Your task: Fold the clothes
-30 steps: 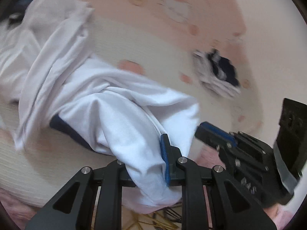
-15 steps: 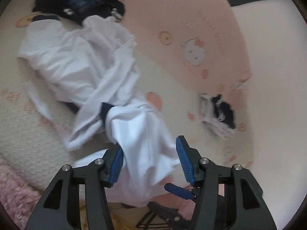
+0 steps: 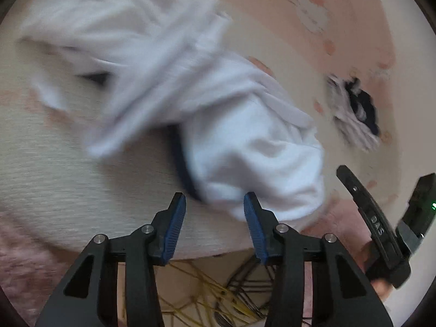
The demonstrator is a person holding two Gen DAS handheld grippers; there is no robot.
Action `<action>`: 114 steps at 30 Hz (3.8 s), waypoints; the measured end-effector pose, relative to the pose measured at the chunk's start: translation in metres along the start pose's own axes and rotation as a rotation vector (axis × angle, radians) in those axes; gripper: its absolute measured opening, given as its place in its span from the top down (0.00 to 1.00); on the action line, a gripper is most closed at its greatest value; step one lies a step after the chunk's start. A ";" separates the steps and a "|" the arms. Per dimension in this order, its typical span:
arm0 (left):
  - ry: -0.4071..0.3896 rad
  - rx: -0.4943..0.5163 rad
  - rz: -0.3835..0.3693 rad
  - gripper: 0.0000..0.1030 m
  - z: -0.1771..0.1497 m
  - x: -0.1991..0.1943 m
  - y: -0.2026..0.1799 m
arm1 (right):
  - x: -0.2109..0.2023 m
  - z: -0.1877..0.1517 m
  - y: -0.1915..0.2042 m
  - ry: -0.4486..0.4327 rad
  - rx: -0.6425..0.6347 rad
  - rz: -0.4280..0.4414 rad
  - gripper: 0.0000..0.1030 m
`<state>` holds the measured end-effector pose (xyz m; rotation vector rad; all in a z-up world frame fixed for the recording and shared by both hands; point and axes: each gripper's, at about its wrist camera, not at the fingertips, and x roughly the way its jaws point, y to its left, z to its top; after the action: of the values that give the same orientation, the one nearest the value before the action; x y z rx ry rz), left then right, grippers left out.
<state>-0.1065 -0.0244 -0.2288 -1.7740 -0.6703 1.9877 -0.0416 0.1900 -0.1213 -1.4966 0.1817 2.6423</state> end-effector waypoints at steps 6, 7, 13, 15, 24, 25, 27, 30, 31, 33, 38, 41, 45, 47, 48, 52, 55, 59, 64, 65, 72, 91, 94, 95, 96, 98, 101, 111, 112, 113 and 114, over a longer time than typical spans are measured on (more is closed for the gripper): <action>-0.084 0.014 -0.070 0.76 0.009 0.003 -0.005 | -0.006 -0.013 -0.009 0.082 -0.031 0.178 0.49; -0.112 0.005 -0.092 0.83 0.012 0.002 -0.007 | -0.005 -0.016 -0.004 0.099 -0.032 0.254 0.43; -0.202 -0.056 -0.109 0.78 0.018 -0.025 0.010 | 0.027 -0.035 0.052 0.147 -0.216 0.280 0.59; -0.194 -0.121 -0.075 0.73 0.016 -0.032 0.034 | 0.042 -0.031 0.042 0.146 -0.190 0.177 0.85; -0.134 -0.062 0.156 0.71 0.019 -0.009 0.030 | 0.028 0.013 -0.036 -0.056 0.009 -0.249 0.80; -0.165 -0.057 0.165 0.71 0.021 -0.012 0.028 | 0.021 0.012 -0.041 -0.064 0.041 -0.187 0.73; -0.240 -0.053 0.187 0.71 0.025 -0.022 0.025 | 0.019 0.015 -0.026 -0.062 0.018 -0.029 0.59; -0.345 -0.077 0.241 0.71 0.029 -0.045 0.034 | 0.017 0.007 0.016 -0.007 -0.100 0.233 0.57; -0.358 -0.094 0.252 0.71 0.028 -0.050 0.038 | 0.022 0.005 0.036 0.025 -0.161 0.297 0.52; -0.360 -0.143 0.250 0.71 0.027 -0.055 0.048 | 0.035 0.000 0.067 0.044 -0.267 0.278 0.47; -0.360 -0.187 0.303 0.70 0.023 -0.059 0.047 | 0.090 0.003 0.105 0.092 -0.396 0.124 0.43; -0.405 -0.184 0.379 0.53 0.024 -0.064 0.043 | 0.105 0.005 0.102 0.065 -0.427 0.020 0.42; -0.385 -0.160 0.274 0.53 0.034 -0.051 0.026 | 0.114 0.015 0.082 0.034 -0.396 -0.065 0.86; -0.327 -0.049 0.198 0.53 0.032 -0.036 0.003 | 0.111 0.027 0.056 0.029 -0.315 -0.062 0.88; -0.296 0.011 0.160 0.53 0.030 -0.028 -0.009 | 0.110 0.032 0.046 0.025 -0.298 -0.072 0.88; -0.177 0.264 0.092 0.53 0.016 0.010 -0.062 | 0.092 0.054 0.015 -0.026 -0.177 0.023 0.89; -0.131 0.315 0.191 0.69 0.017 0.035 -0.072 | 0.059 0.061 0.014 -0.111 -0.160 0.029 0.89; -0.210 0.175 0.321 0.77 0.029 0.027 -0.047 | 0.018 0.071 0.007 -0.218 -0.129 0.028 0.89; -0.518 -0.027 0.401 0.77 0.033 -0.043 -0.011 | -0.024 0.065 -0.003 -0.288 -0.063 0.035 0.90; -0.585 -0.068 0.391 0.77 0.032 -0.058 -0.005 | -0.031 0.065 -0.006 -0.298 -0.040 0.047 0.90; -0.500 0.119 0.118 0.74 0.030 -0.056 -0.031 | -0.050 0.069 -0.014 -0.324 0.002 0.088 0.89; -0.218 0.364 0.359 0.94 -0.011 0.027 -0.063 | -0.023 0.055 -0.044 -0.159 0.052 0.190 0.85; -0.304 0.282 0.379 0.94 -0.001 -0.001 -0.046 | 0.008 0.049 -0.038 0.003 0.001 0.096 0.80; -0.320 0.263 0.389 0.94 0.000 -0.008 -0.042 | 0.019 0.046 -0.037 0.056 -0.003 0.085 0.79; -0.330 0.244 0.389 0.94 0.001 -0.013 -0.038 | 0.028 0.042 -0.038 0.100 0.008 0.092 0.74; -0.342 0.213 0.365 0.94 0.003 -0.021 -0.032 | 0.035 0.038 -0.039 0.148 0.037 0.120 0.69; -0.374 0.195 0.235 0.94 0.000 -0.035 -0.030 | 0.020 0.042 -0.035 0.101 0.025 0.174 0.64; -0.370 0.123 0.120 0.93 0.016 -0.042 -0.019 | 0.034 0.039 -0.052 0.093 0.115 0.138 0.56; -0.380 0.124 0.117 0.92 0.016 -0.045 -0.019 | 0.031 0.041 -0.061 0.080 0.173 0.178 0.56; -0.395 0.141 0.127 0.89 0.014 -0.048 -0.023 | 0.027 0.043 -0.066 0.054 0.207 0.196 0.56; -0.412 0.166 0.142 0.86 0.011 -0.052 -0.028 | 0.022 0.045 -0.069 0.021 0.216 0.190 0.56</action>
<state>-0.1119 -0.0331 -0.1698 -1.3606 -0.4898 2.4593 -0.0811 0.2653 -0.1207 -1.5028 0.6192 2.6433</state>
